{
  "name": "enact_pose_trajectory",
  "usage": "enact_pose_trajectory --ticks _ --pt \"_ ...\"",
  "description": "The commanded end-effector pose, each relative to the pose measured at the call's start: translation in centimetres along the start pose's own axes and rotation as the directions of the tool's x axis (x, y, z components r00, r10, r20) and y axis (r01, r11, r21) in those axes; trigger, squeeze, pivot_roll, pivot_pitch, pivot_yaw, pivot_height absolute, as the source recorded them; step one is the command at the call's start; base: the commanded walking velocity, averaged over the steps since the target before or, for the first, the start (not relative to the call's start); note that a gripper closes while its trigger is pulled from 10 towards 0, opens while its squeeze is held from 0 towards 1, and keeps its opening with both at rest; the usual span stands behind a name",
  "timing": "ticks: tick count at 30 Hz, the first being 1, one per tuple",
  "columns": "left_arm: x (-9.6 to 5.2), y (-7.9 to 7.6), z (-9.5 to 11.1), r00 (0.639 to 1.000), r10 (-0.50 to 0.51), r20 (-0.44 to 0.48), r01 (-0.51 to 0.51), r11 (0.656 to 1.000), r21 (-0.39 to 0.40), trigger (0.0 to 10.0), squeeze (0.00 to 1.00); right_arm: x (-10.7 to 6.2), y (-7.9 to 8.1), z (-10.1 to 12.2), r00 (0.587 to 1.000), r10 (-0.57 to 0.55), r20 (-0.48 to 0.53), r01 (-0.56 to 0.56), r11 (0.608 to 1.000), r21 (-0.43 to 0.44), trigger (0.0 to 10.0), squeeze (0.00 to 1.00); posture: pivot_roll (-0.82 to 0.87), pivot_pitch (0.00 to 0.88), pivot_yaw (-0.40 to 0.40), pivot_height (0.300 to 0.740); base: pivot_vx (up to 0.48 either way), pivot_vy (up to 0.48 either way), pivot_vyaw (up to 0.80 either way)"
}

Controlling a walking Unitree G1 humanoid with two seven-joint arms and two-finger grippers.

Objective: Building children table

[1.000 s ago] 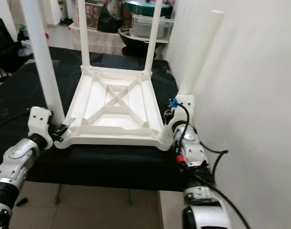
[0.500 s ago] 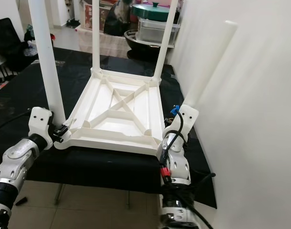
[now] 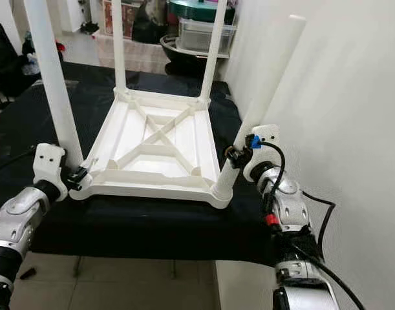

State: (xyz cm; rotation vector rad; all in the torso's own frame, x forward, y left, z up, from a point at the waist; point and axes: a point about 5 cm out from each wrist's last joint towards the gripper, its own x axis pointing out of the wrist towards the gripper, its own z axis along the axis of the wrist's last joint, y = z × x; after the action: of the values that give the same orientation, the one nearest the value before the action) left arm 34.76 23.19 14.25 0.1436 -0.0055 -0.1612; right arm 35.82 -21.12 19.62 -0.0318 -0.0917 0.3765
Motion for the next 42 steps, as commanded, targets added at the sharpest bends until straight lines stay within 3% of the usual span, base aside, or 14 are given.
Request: enact_pose_trajectory --ticks 1,10,11,13,14,15,18,25,27,28,34,35,38,42 --pt "-1.0 2.3 -0.5 0.995 0.1 -0.028 -0.099 0.995 0.02 10.0 0.0 -0.7 -0.6 -0.7 0.999 -0.002 -0.032 0.001 1.0 -0.013 0.0 0.0 0.1 0.0 -0.125 0.74 0.0 0.0 0.0" --pt "-0.9 2.3 -0.5 0.995 0.09 -0.035 -0.089 0.996 0.025 10.0 0.0 -0.8 0.9 -2.6 0.996 -0.062 -0.066 0.067 0.995 0.08 0.0 0.0 0.09 0.0 -0.11 0.74 0.0 0.0 0.0" --pt "-0.8 2.2 -0.4 0.996 0.087 -0.033 -0.087 0.996 0.025 10.0 0.0 -1.5 -0.6 -4.2 0.863 -0.478 -0.163 0.5 0.855 0.14 0.0 0.0 0.09 0.0 -0.112 0.74 0.0 0.0 0.0" --pt "-0.8 1.9 -0.4 0.996 0.082 -0.031 -0.082 0.996 0.023 10.0 0.0 -3.7 0.0 -6.9 0.47 -0.812 -0.347 0.881 0.452 0.137 0.0 0.0 0.09 0.0 -0.108 0.74 0.0 0.0 0.0" --pt "-0.8 1.9 -0.4 0.996 0.082 -0.031 -0.082 0.996 0.023 10.0 0.0 -3.7 0.0 -6.9 0.47 -0.812 -0.347 0.881 0.452 0.137 0.0 0.0 0.09 0.0 -0.108 0.74 0.0 0.0 0.0" --pt "-0.8 1.9 -0.4 0.996 0.081 -0.03 -0.081 0.996 0.022 10.0 0.0 -4.4 0.4 -7.5 0.369 -0.844 -0.389 0.929 0.352 0.117 0.0 0.0 0.09 0.0 -0.108 0.74 0.0 0.0 0.0" --pt "-0.9 2.0 -0.5 0.996 0.087 -0.034 -0.086 0.996 0.024 10.0 0.0 -3.2 3.6 -6.4 0.414 -0.829 -0.376 0.91 0.373 0.18 0.0 0.0 0.09 0.0 -0.112 0.74 0.0 0.0 0.0" --pt "-0.9 1.9 -0.6 0.995 0.09 -0.038 -0.089 0.996 0.023 10.0 0.0 -2.0 5.8 -5.1 0.482 -0.804 -0.348 0.876 0.431 0.217 0.0 0.0 0.09 0.0 -0.115 0.74 0.0 0.0 0.0" --pt "-0.8 1.8 -0.7 0.995 0.089 -0.039 -0.088 0.996 0.02 10.0 0.0 0.0 6.0 -3.7 0.706 -0.652 -0.277 0.707 0.634 0.312 10.0 0.0 0.08 0.0 -0.112 0.74 0.0 0.0 0.0" --pt "-0.8 1.8 -0.7 0.995 0.088 -0.04 -0.087 0.996 0.019 10.0 0.0 0.5 5.4 -2.6 0.8 -0.574 -0.174 0.597 0.735 0.322 10.0 1.0 0.08 0.0 -0.113 0.74 0.0 0.0 0.0" --pt "-0.8 1.7 -0.8 0.995 0.087 -0.04 -0.086 0.996 0.018 10.0 0.0 0.5 4.6 -1.9 0.846 -0.523 -0.106 0.529 0.795 0.296 10.0 1.0 0.08 0.0 -0.117 0.74 0.0 0.0 0.0" --pt "-0.8 1.8 -0.8 0.995 0.091 -0.039 -0.09 0.996 0.016 10.0 0.0 0.5 2.2 -1.0 0.922 -0.382 -0.059 0.385 0.894 0.23 10.0 0.0 0.08 0.0 -0.122 0.74 0.0 0.0 0.0" --pt "-1.0 2.0 -0.8 0.995 0.094 -0.041 -0.094 0.995 0.016 10.0 0.0 0.1 0.8 0.1 0.993 -0.119 0.012 0.117 0.987 0.106 10.0 0.0 0.08 0.0 -0.116 0.74 0.0 0.0 0.0" --pt "-1.0 2.0 -0.8 0.995 0.093 -0.042 -0.092 0.996 0.019 10.0 0.0 -0.4 1.3 -0.5 0.999 0.029 -0.016 -0.028 0.998 0.063 10.0 0.0 0.09 0.0 -0.12 0.74 0.0 0.0 0.0"
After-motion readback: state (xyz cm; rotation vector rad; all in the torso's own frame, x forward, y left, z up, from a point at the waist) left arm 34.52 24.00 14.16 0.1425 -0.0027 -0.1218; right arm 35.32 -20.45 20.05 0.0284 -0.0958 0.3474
